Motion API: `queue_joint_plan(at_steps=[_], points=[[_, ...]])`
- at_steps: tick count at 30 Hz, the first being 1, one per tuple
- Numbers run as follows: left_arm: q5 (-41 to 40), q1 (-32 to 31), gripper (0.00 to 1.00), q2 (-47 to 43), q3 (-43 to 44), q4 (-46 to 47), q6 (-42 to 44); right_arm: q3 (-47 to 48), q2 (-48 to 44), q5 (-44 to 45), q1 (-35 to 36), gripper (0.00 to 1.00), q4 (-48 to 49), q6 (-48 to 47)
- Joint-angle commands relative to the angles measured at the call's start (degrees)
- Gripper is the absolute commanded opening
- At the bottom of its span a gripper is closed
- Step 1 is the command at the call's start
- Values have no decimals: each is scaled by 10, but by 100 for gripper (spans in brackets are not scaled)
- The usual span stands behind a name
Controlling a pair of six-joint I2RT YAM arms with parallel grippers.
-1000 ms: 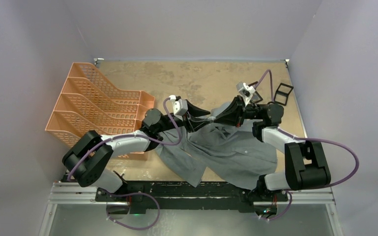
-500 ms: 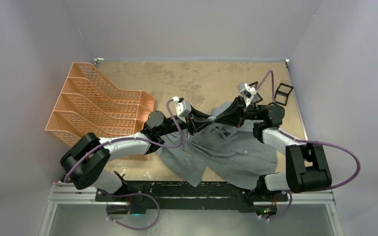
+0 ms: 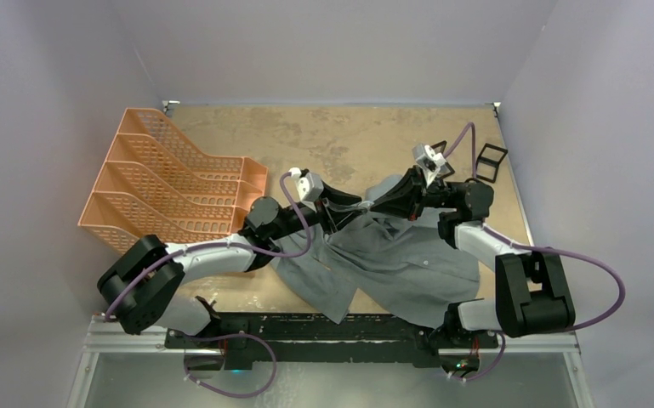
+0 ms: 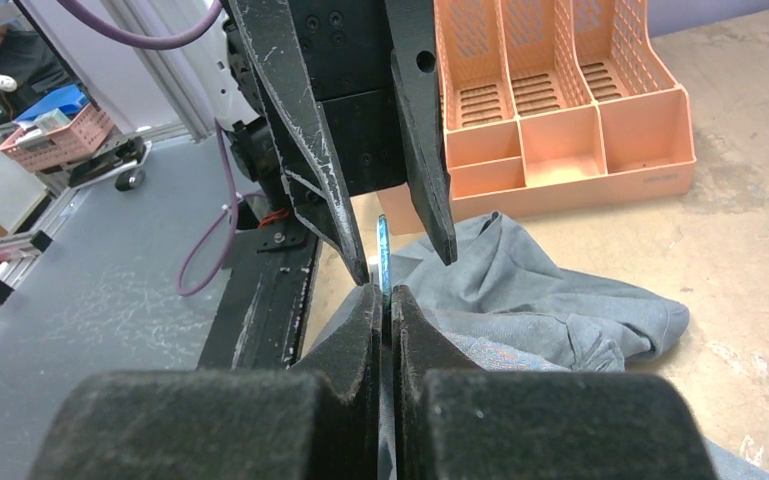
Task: Remove the brooch from the garment
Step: Remove the brooch from the clothes.
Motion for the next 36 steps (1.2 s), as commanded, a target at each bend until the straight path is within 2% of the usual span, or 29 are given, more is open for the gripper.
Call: queue_joint_plan(at_steps=[1, 9, 17, 21, 26, 28, 33, 36], points=[[-15, -6, 33, -12, -2, 17, -16, -1, -21, 8, 2, 0, 250, -25], [-5, -14, 33, 0, 10, 24, -20, -2, -37, 13, 1, 0, 192, -67], [-17, -18, 30, 10, 12, 34, -23, 0, -77, 27, 1, 0, 56, -165], [-24, -19, 30, 13, 11, 46, -26, 11, -102, 36, 3, 0, -71, -259], [-26, -20, 32, 13, 6, 74, -30, 56, -134, 50, 20, 0, -337, -460], [-27, -19, 33, 14, 4, 90, -29, 73, -136, 58, 29, 0, -408, -497], [-32, -19, 31, 14, 3, 96, -13, 79, -131, 59, 33, 0, -420, -498], [-35, -20, 22, 13, 2, 93, 2, 78, -133, 59, 33, 0, -421, -498]])
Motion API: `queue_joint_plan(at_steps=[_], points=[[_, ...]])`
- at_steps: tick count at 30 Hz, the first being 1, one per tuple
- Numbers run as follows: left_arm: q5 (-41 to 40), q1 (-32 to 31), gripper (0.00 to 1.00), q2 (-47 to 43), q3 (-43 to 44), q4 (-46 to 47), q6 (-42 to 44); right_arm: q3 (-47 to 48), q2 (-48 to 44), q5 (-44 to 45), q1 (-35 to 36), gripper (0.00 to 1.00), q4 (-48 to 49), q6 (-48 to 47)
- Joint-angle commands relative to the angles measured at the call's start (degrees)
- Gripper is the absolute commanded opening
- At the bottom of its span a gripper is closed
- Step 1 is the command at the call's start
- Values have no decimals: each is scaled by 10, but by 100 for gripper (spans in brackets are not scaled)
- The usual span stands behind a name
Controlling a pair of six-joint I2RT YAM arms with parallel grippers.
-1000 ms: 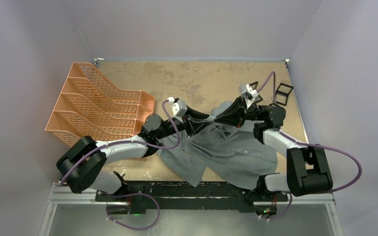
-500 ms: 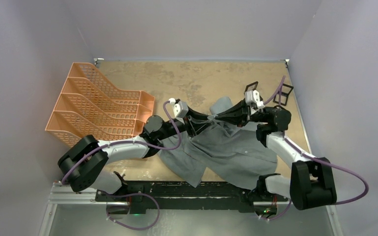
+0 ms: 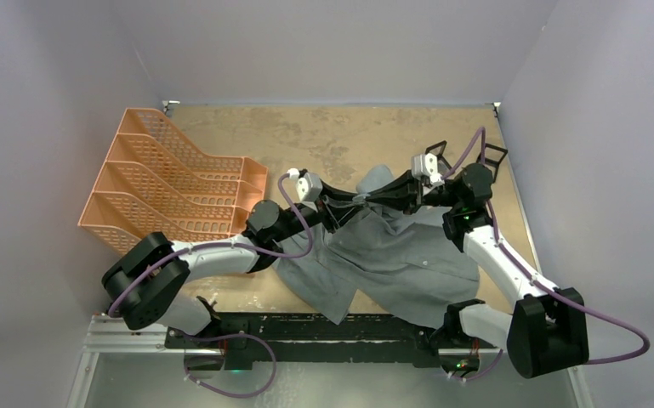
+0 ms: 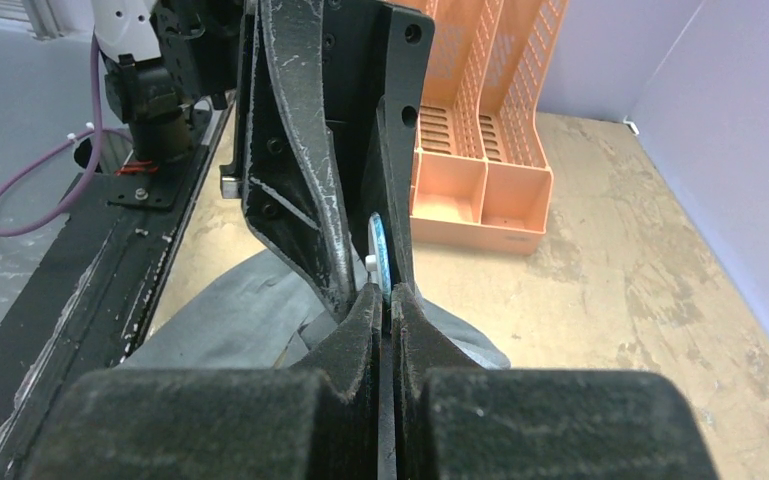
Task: Remove the brooch from the garment
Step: Remove the brooch from the clothes.
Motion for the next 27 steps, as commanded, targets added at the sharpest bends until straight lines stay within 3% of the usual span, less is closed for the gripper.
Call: queue_joint_plan(at_steps=[1, 15, 20, 27], points=[[-1, -3, 19, -3, 4, 39, 19, 21, -10, 14, 2, 0, -33, -37], [-10, -3, 14, -4, 5, 36, 31, 22, -8, 14, 2, 0, -40, -36], [-58, -3, 9, -4, -5, 56, -2, 20, -11, 19, 3, 0, -42, -36], [-138, -4, 11, 6, -28, 112, -76, 17, -16, 27, 6, 0, -48, -37]])
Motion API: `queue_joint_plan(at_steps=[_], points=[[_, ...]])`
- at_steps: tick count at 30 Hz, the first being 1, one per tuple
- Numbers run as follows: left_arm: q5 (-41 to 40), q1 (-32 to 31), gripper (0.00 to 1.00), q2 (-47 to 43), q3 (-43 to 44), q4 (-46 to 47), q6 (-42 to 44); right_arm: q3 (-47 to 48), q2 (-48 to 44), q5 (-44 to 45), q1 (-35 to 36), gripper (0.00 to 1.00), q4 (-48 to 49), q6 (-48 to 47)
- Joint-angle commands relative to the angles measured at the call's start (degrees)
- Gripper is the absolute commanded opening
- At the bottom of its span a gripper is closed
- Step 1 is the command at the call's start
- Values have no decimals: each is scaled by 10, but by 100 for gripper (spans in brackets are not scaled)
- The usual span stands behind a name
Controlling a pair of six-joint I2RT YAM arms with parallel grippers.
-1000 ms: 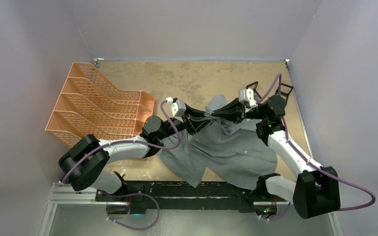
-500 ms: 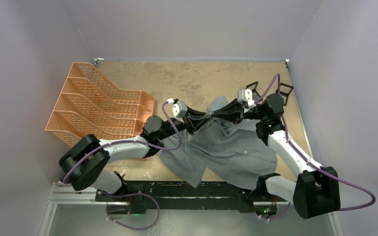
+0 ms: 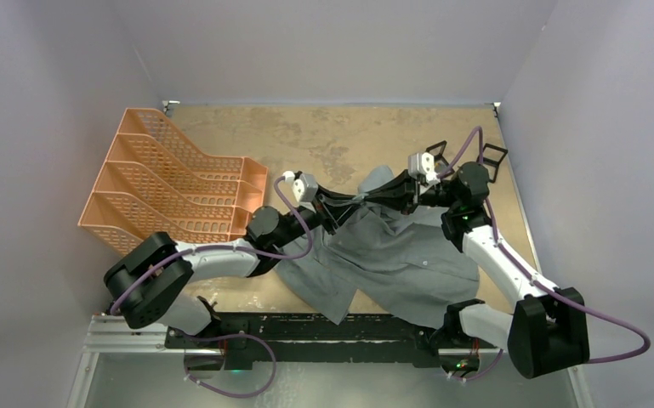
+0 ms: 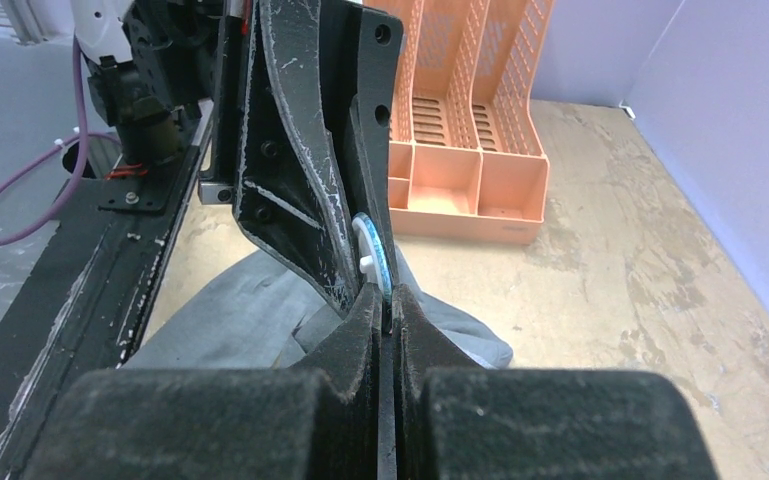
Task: Remove the brooch from the garment
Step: Remove the brooch from the clothes.
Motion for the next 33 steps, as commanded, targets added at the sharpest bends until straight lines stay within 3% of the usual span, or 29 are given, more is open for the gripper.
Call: queue_joint_plan(at_steps=[1, 17, 23, 27, 33], points=[[-81, 4, 11, 3, -10, 93, -64, 15, -17, 7, 1, 0, -6, -26], [-101, 4, 11, 4, -75, 213, -65, 17, -10, 35, 1, 0, -14, -18], [-69, 4, 23, 0, -82, 216, -43, 17, -11, 33, 1, 0, -16, -18], [-54, 5, 34, -32, -92, 175, 10, 19, -10, 27, 1, 0, -16, -20], [-13, 20, 41, -95, -58, 3, 100, 18, -11, 19, 1, 0, -15, -28]])
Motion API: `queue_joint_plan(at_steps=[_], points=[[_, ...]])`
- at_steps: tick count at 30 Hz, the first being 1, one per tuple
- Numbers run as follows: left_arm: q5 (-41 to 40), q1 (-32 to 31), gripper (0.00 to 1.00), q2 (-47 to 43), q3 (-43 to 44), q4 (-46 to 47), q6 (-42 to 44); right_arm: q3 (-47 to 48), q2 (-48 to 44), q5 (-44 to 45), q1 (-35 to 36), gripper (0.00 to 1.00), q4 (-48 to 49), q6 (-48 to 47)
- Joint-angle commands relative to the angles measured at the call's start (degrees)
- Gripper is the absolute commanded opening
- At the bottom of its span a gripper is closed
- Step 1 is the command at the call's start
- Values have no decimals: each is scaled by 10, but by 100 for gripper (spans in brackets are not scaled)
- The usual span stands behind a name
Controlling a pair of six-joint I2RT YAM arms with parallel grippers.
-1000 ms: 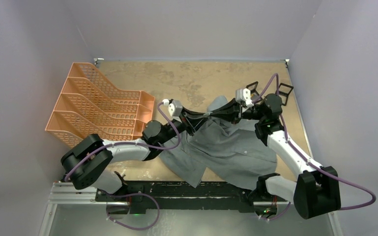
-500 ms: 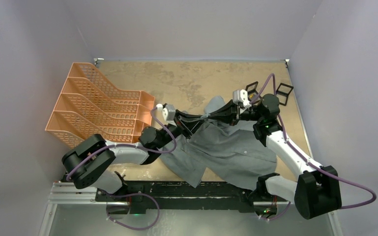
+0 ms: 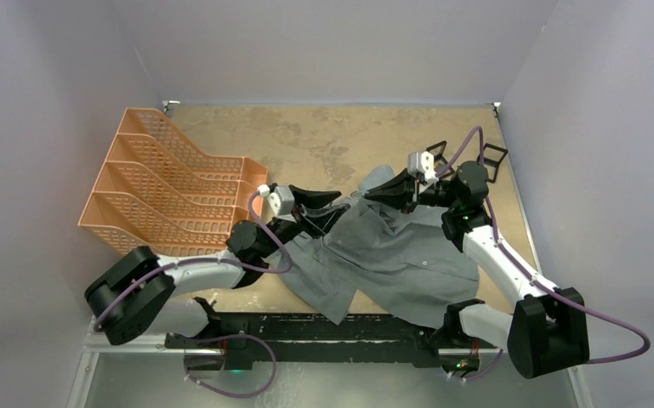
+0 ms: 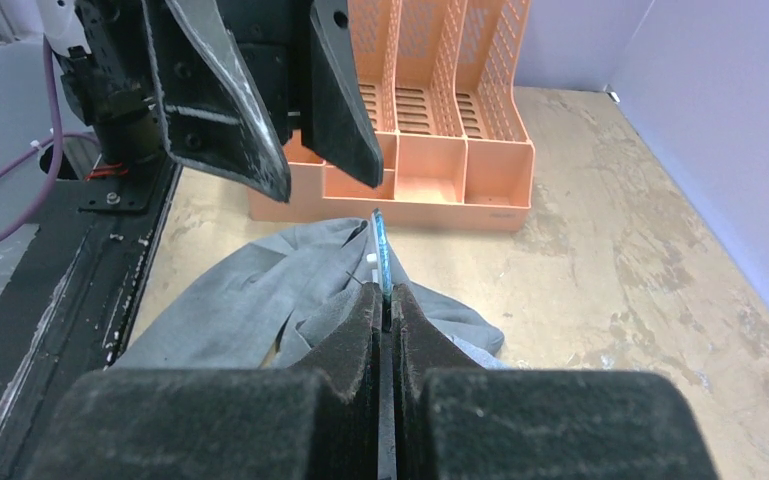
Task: Remove the brooch from the garment
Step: Remove the brooch from the clothes.
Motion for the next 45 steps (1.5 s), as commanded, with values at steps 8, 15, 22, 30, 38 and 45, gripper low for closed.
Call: queue_joint_plan(at_steps=[8, 15, 22, 30, 38, 45], points=[[171, 57, 46, -24, 103, -219, 115, 19, -15, -16, -1, 0, 4, -19], [219, 77, 44, -17, 121, -227, 139, 19, -16, -26, 1, 0, 2, -23], [273, 83, 42, 16, 153, -220, 160, 19, -18, -33, 1, 0, 0, -24], [314, 88, 22, 28, 175, -225, 180, 19, -16, -35, 0, 0, -2, -27], [323, 88, 0, 20, 179, -255, 224, 22, -9, -35, 1, 0, -6, -29], [264, 87, 0, -10, 165, -337, 308, 21, -5, -17, 1, 4, -14, -30]])
